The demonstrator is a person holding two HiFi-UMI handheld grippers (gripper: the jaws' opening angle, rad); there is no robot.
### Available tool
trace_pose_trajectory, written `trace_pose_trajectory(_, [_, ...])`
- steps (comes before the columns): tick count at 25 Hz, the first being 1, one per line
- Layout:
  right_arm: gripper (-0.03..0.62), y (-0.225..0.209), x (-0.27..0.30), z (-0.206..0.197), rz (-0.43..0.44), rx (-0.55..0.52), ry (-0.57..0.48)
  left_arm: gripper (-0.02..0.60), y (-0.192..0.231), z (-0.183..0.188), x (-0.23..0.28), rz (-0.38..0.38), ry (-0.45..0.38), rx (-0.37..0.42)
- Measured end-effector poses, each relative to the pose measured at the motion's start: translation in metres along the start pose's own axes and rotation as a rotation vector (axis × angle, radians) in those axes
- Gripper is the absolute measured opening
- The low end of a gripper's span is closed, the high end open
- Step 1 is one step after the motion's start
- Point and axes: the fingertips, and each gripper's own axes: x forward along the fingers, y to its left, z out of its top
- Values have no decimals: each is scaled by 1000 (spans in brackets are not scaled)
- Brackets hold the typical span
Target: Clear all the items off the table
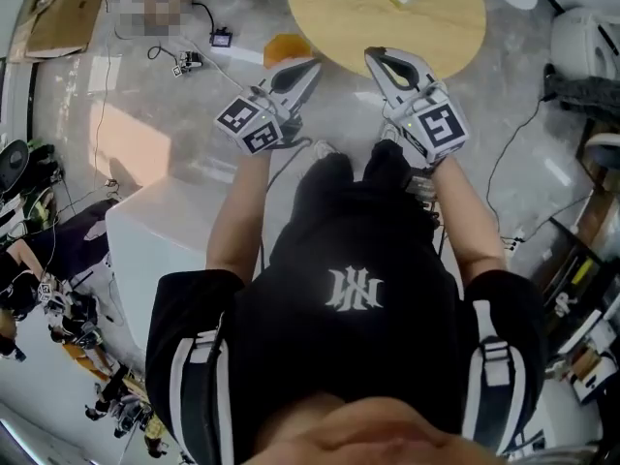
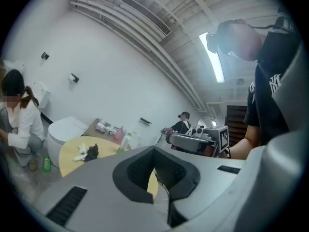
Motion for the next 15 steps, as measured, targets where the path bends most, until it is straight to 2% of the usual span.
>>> trace_pose_trajectory(4, [3, -50, -57, 11, -87, 6, -5, 12, -24, 23, 47, -8, -42, 17])
trace_pose_trajectory(6, [3, -71, -83, 17, -103, 21, -30, 12, -37, 34, 66, -4, -62, 13])
trace_pose_trajectory(10, [5, -98, -116, 14, -75, 83, -75, 12, -62, 38, 99, 2, -59, 35])
trace_pose_trajectory(13, [5, -106, -112, 5, -48, 127, -97, 12, -60, 31, 104, 27, -48, 16])
trace_pose_trajectory(15, [6, -109, -100, 7, -28, 144, -128, 12, -51, 33, 99, 54, -19, 33])
